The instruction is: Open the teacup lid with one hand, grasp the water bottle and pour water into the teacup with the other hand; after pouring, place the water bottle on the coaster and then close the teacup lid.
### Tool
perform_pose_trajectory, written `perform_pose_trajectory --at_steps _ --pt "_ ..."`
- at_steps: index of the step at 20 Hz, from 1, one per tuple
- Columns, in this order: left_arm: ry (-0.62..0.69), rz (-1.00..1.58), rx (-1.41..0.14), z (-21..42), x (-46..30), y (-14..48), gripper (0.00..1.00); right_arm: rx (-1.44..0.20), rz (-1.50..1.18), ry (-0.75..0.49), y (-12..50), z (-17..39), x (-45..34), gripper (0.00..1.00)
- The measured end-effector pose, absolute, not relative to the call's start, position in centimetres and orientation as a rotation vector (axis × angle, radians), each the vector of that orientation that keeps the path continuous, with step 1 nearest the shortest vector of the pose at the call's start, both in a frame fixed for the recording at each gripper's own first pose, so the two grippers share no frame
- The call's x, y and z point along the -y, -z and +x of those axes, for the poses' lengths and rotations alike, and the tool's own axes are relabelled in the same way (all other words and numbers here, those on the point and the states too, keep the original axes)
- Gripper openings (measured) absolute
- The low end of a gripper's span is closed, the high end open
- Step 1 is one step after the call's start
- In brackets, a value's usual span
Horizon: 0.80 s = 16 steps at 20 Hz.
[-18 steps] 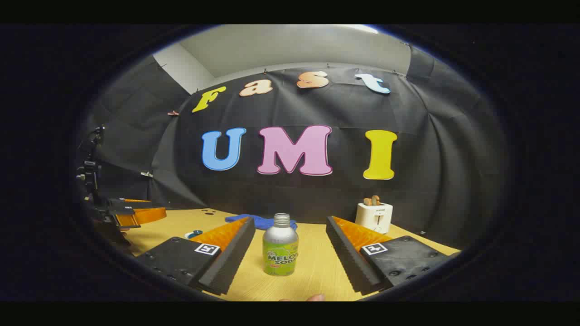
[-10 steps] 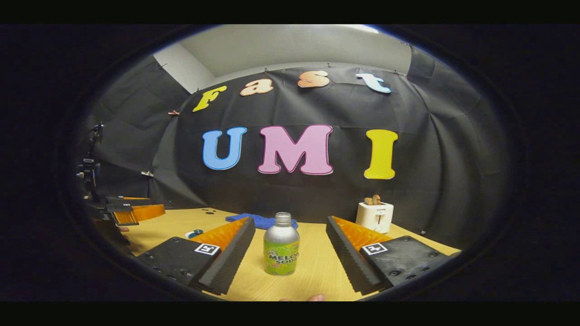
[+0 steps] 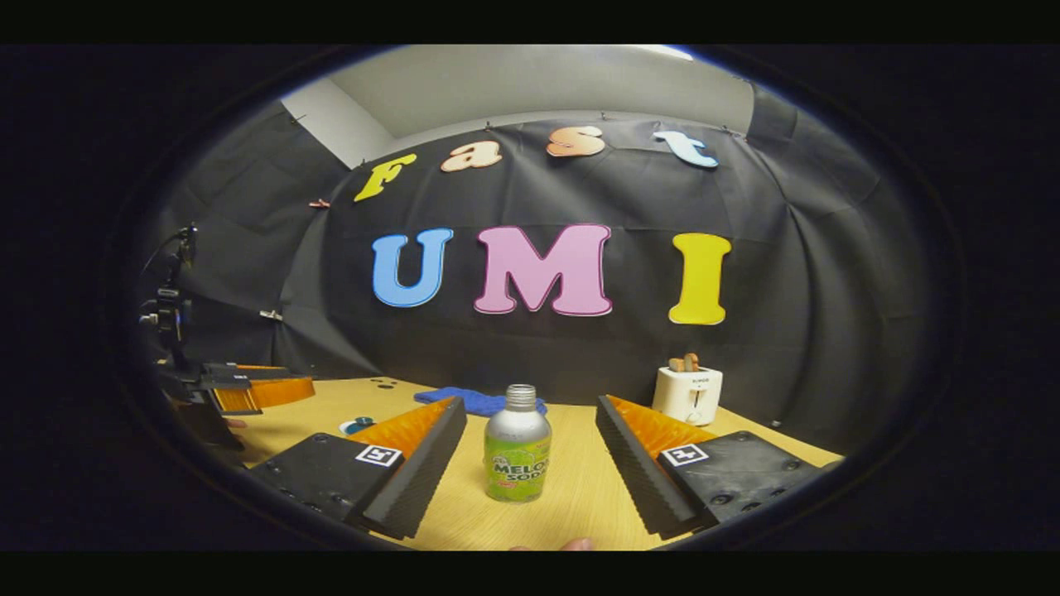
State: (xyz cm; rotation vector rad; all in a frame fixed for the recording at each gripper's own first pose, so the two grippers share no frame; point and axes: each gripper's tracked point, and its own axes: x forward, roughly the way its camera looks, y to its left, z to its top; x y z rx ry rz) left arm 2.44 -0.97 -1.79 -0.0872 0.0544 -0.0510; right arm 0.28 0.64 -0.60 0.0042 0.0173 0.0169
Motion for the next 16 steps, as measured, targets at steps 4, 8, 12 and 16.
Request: perform_pose_trajectory --at_steps 4,8,12,16 --pt "0.062 -0.101 -0.132 5.7 1.2 4.1 0.95 -0.015 0.007 -0.023 0.4 0.3 -0.7 0.98" --pt "0.055 -0.101 -0.227 8.2 0.9 6.9 0.96 -0.015 0.016 -0.023 0.5 0.3 -0.6 0.98" --pt "0.048 -0.103 -0.29 10.2 0.9 8.6 0.95 -0.021 0.011 -0.017 0.6 0.3 0.0 0.97" --pt "0.058 -0.099 -0.336 10.7 1.1 10.3 0.86 -0.014 0.023 -0.007 0.4 0.3 0.7 0.98"
